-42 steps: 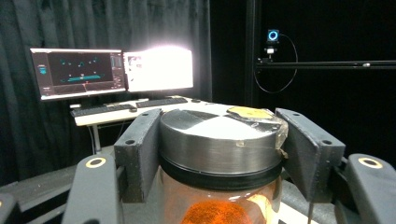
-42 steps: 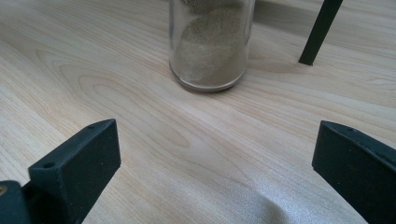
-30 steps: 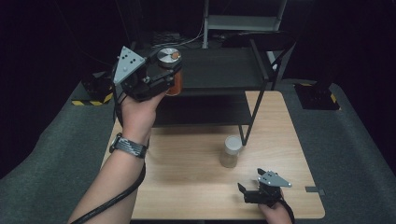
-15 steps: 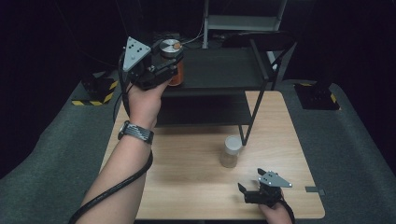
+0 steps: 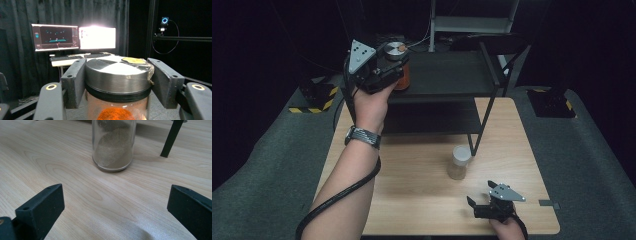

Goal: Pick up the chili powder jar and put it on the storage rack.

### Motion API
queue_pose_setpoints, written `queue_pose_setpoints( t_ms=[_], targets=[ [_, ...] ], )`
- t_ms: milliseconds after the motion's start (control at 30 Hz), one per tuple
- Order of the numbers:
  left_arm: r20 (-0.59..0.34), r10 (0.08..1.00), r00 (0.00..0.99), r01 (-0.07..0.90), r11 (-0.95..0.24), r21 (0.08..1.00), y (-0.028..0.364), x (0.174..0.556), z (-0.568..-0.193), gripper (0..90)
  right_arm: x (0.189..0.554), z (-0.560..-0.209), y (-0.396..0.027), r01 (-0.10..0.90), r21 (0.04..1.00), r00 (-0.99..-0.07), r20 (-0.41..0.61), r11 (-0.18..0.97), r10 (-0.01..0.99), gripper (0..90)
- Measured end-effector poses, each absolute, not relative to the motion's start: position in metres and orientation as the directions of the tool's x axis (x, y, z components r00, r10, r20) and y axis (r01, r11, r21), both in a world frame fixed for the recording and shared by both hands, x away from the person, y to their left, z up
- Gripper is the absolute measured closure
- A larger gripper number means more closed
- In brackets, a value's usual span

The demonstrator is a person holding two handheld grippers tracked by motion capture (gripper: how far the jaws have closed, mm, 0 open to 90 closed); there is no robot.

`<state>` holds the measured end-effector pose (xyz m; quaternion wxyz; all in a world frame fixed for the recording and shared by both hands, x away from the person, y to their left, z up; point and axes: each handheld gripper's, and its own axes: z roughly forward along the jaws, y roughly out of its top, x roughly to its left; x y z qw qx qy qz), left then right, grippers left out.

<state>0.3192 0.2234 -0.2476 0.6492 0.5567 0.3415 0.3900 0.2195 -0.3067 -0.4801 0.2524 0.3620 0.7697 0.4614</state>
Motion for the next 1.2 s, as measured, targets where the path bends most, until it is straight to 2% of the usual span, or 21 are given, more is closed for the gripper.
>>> queue_pose_setpoints(
  t_ms=[1133,1200],
  targets=[
    [-0.033,0.887,0.461,-0.110,0.094,0.990,0.2209,0.3169,-0.2520,33.8,0.2194,-0.4800,-0.3064,0.322,0.892,-0.613,-0.058,0.317,0.788,0.3],
    [-0.037,0.884,0.466,-0.100,0.094,0.991,0.2214,0.3170,-0.2506,31.7,0.2193,-0.4801,-0.3065,0.322,0.892,-0.614,-0.058,0.316,0.788,0.3]
  ],
)
